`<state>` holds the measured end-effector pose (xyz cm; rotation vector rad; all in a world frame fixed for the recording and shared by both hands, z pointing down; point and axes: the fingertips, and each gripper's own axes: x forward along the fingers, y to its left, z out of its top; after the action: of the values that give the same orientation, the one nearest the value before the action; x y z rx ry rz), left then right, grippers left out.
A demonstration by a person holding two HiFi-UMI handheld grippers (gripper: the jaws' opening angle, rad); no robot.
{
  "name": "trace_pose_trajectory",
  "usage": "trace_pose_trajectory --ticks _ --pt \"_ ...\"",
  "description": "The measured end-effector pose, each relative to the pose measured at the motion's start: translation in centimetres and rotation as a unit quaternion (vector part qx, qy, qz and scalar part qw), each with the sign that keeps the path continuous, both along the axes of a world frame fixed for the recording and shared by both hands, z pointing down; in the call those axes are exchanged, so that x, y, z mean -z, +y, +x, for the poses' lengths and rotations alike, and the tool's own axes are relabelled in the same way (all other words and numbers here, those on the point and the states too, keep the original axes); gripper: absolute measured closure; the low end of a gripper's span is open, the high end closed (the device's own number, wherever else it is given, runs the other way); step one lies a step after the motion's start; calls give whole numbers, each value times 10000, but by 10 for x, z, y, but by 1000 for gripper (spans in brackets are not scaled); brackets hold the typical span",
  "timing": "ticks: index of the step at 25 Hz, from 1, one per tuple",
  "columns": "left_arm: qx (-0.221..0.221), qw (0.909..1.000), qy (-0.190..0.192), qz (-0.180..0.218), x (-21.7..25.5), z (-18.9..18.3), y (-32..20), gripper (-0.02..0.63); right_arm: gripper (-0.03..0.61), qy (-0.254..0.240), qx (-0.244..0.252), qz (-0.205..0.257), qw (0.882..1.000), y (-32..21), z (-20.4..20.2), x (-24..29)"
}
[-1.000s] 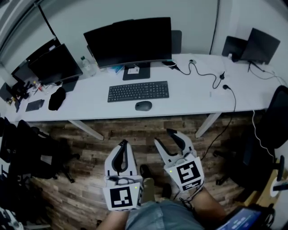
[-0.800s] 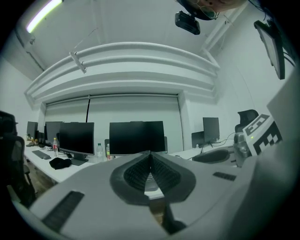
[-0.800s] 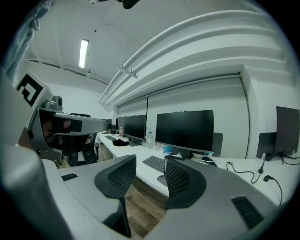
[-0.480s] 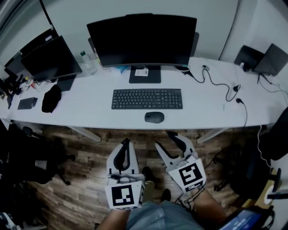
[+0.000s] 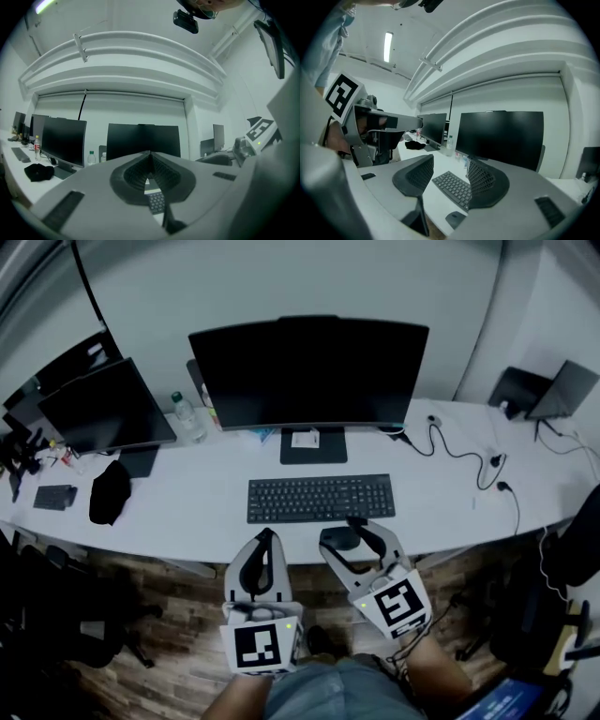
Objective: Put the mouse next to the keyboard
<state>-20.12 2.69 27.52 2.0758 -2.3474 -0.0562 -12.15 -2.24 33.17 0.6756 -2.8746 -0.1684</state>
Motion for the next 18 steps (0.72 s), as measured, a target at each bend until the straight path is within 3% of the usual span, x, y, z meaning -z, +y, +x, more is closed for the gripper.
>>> trace_pose_trajectory --ticks 5,18 --pt "-48 9997 -172 151 12 -18 -19 609 330 -32 56 153 9999 -17 -16 13" --pt "-84 9999 -68 -70 -6 -22 -63 609 302 314 463 28 9984 -54 -23 -13"
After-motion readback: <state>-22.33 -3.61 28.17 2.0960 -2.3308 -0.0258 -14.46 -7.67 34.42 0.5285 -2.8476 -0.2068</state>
